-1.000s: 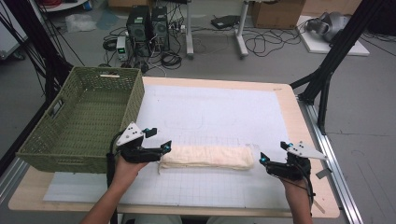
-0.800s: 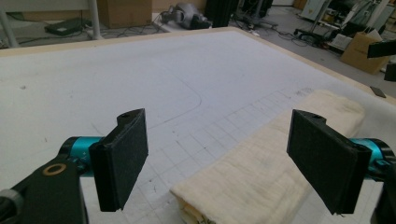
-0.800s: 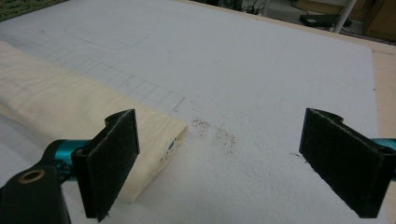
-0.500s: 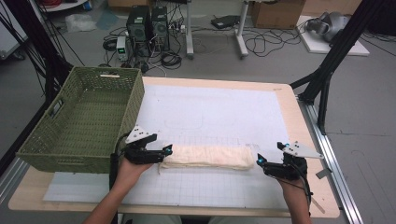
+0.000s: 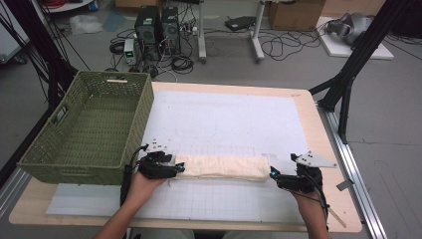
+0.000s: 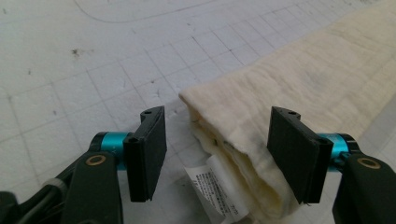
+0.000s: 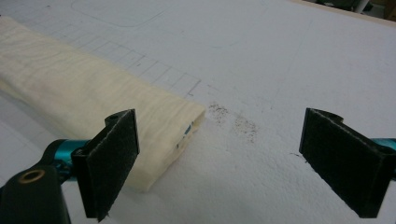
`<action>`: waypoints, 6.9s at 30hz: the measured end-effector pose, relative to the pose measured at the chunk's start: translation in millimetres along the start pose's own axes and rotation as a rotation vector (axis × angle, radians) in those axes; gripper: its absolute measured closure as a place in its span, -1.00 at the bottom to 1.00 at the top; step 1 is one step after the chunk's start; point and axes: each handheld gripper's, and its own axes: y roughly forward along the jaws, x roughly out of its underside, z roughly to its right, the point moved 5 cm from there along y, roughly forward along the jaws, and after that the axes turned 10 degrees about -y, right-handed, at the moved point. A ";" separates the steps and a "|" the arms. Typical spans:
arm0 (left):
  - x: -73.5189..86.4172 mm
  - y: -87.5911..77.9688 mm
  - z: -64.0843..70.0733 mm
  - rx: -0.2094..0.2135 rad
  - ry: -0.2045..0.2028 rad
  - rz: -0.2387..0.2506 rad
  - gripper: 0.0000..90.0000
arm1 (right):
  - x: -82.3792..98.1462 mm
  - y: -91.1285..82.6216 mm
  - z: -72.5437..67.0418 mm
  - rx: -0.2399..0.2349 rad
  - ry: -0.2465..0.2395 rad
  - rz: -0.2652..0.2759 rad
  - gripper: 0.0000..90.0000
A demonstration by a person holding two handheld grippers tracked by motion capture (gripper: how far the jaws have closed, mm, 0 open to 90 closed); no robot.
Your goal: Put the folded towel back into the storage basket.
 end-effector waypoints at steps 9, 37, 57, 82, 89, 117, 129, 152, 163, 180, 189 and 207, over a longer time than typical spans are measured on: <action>4.2 -0.4 5.2 -0.048 0.061 0.007 0.01 | -3.9 19.7 -9.8 -0.027 0.008 -0.026 -0.75; 7.7 -0.2 13.2 0.032 0.094 -0.004 0.78 | 10.0 47.0 -29.5 -0.151 0.042 -0.168 0.06; 7.6 -0.6 12.2 0.039 0.096 -0.003 0.78 | 6.2 43.6 -40.0 -0.155 0.060 -0.191 0.79; -38.8 -55.6 28.1 0.121 0.099 0.228 0.82 | -34.5 40.7 -24.3 -0.106 0.032 -0.113 0.81; -55.0 -79.3 28.8 0.114 0.089 0.308 0.82 | -64.7 43.5 -22.0 -0.098 -0.032 -0.060 0.81; -80.1 -144.1 -2.7 0.048 0.039 0.451 0.82 | -164.9 79.0 -28.7 -0.174 -0.117 0.072 0.81; -71.4 -175.0 -27.6 -0.024 -0.010 0.502 0.82 | -207.1 112.7 -51.1 -0.227 -0.185 0.088 0.81; -50.5 -225.2 -76.5 -0.150 -0.117 0.580 0.82 | -280.3 176.0 -110.1 -0.307 -0.292 0.106 0.81; -40.9 -238.6 -93.3 -0.201 -0.151 0.590 0.82 | -304.0 206.7 -133.1 -0.345 -0.313 0.109 0.81; -23.9 -269.0 -119.2 -0.292 -0.211 0.635 0.82 | -339.2 243.6 -179.8 -0.404 -0.350 0.125 0.80; -18.6 -275.0 -130.4 -0.329 -0.234 0.649 0.82 | -351.0 262.8 -198.0 -0.409 -0.354 0.121 0.80; -7.8 -292.0 -155.1 -0.412 -0.290 0.694 0.91 | -356.0 297.9 -205.1 -0.442 -0.314 0.097 0.81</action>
